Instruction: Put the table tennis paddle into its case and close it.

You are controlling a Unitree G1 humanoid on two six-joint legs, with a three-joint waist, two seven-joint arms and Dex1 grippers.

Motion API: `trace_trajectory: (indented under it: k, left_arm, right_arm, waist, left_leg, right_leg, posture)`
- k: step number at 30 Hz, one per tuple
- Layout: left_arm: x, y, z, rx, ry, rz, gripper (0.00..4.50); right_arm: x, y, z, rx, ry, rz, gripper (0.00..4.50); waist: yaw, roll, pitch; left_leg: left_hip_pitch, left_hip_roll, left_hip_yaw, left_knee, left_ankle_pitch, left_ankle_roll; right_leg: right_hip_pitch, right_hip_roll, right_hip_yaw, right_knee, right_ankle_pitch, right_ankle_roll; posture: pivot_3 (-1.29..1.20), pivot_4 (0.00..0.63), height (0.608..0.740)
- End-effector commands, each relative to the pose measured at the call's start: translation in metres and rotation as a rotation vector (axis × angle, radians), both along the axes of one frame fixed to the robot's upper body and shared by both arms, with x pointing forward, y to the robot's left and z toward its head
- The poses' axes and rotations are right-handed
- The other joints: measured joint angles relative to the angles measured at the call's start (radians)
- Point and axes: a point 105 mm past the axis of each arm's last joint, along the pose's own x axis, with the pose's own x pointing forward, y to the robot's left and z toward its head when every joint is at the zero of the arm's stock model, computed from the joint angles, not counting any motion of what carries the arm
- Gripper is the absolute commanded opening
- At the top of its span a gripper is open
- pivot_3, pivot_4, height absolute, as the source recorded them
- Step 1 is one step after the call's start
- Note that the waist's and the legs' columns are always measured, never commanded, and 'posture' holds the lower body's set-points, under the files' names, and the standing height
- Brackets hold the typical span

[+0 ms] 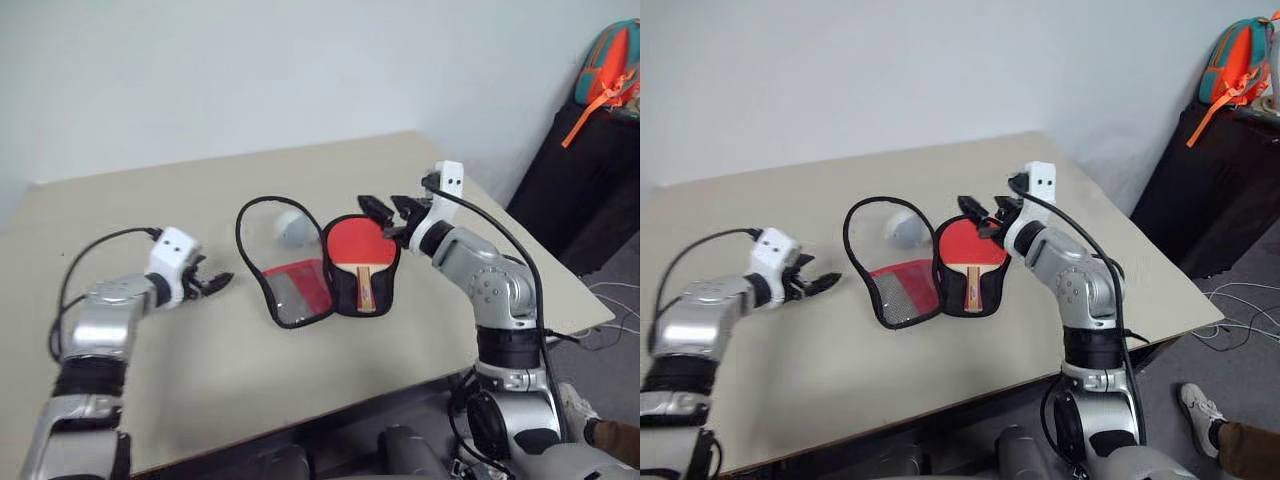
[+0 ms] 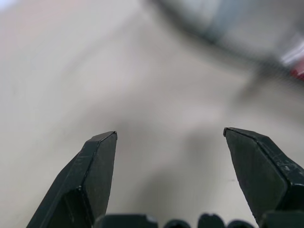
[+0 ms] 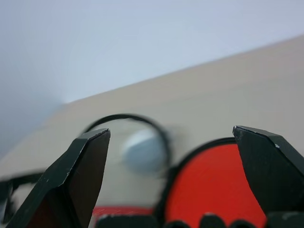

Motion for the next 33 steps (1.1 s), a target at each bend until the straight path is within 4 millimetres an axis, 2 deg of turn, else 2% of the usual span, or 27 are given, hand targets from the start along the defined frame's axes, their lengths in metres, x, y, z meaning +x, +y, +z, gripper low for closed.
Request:
trace_trajectory:
  k: [1, 6, 11, 15, 21, 27, 33]
  left_arm:
    - [0.023, -0.02, 0.017, 0.085, -0.115, -0.059, 3.81]
    - [0.037, -0.073, 0.036, -0.12, -0.183, -0.165, 3.81]
    - [0.024, -0.121, 0.059, -0.377, -0.164, -0.344, 3.81]
    - [0.016, -0.141, 0.071, -0.488, -0.147, -0.395, 3.81]
    - [0.009, -0.16, 0.05, -0.497, -0.033, -0.378, 3.81]
    - [-0.003, -0.17, 0.021, -0.575, 0.248, -0.257, 3.81]
    - [-0.015, -0.189, 0.016, -0.706, 0.419, -0.221, 3.81]
  right_arm:
    - [0.011, -0.015, 0.023, 0.036, -0.067, -0.078, 4.48]
    - [0.011, -0.024, 0.025, 0.076, -0.073, -0.115, 4.48]
    - [0.01, -0.03, 0.023, 0.109, -0.067, -0.145, 4.48]
    - [0.012, -0.036, 0.016, 0.117, -0.049, -0.18, 4.48]
    - [0.018, -0.045, 0.006, 0.13, -0.011, -0.242, 4.48]
    - [0.027, -0.068, 0.001, 0.167, 0.02, -0.363, 4.48]
    - [0.03, -0.074, -0.003, 0.175, 0.042, -0.397, 4.48]
  waist:
    - [0.011, 0.0, 0.0]
    - [0.014, 0.001, 0.0]
    - [0.008, 0.001, 0.0]
    - [0.005, 0.001, 0.0]
    - [0.005, 0.001, 0.0]
    - [0.005, 0.001, 0.0]
    - [0.005, 0.002, 0.0]
  left_leg:
    - [0.0, 0.0, -0.001, 0.0, 0.0, 0.0]
    - [-0.001, 0.0, -0.001, -0.002, 0.0, 0.0]
    - [-0.002, 0.0, -0.001, -0.002, 0.0, 0.0]
    - [-0.001, 0.0, -0.001, -0.001, 0.0, 0.0]
    - [0.001, 0.0, -0.001, 0.0, 0.0, 0.0]
    - [0.0, 0.0, -0.002, 0.0, 0.0, 0.0]
    - [0.001, 0.0, -0.002, 0.0, 0.0, 0.0]
  right_leg:
    - [0.0, 0.001, 0.0, 0.0, 0.0, 0.0]
    - [-0.001, 0.001, 0.001, 0.0, 0.0, 0.0]
    - [-0.002, 0.002, 0.002, 0.0, 0.001, 0.0]
    - [-0.001, 0.002, 0.002, 0.001, 0.001, 0.0]
    - [0.0, 0.003, 0.003, 0.001, 0.001, 0.0]
    - [0.001, 0.004, 0.004, 0.001, 0.001, 0.0]
    - [0.001, 0.004, 0.004, 0.001, 0.001, 0.0]
  posture:
    - [0.0, 0.0, 0.74]
    - [0.0, 0.0, 0.74]
    - [0.0, 0.0, 0.74]
    - [0.0, 0.0, 0.74]
    - [0.0, 0.0, 0.74]
    - [0.0, 0.0, 0.74]
    - [0.0, 0.0, 0.74]
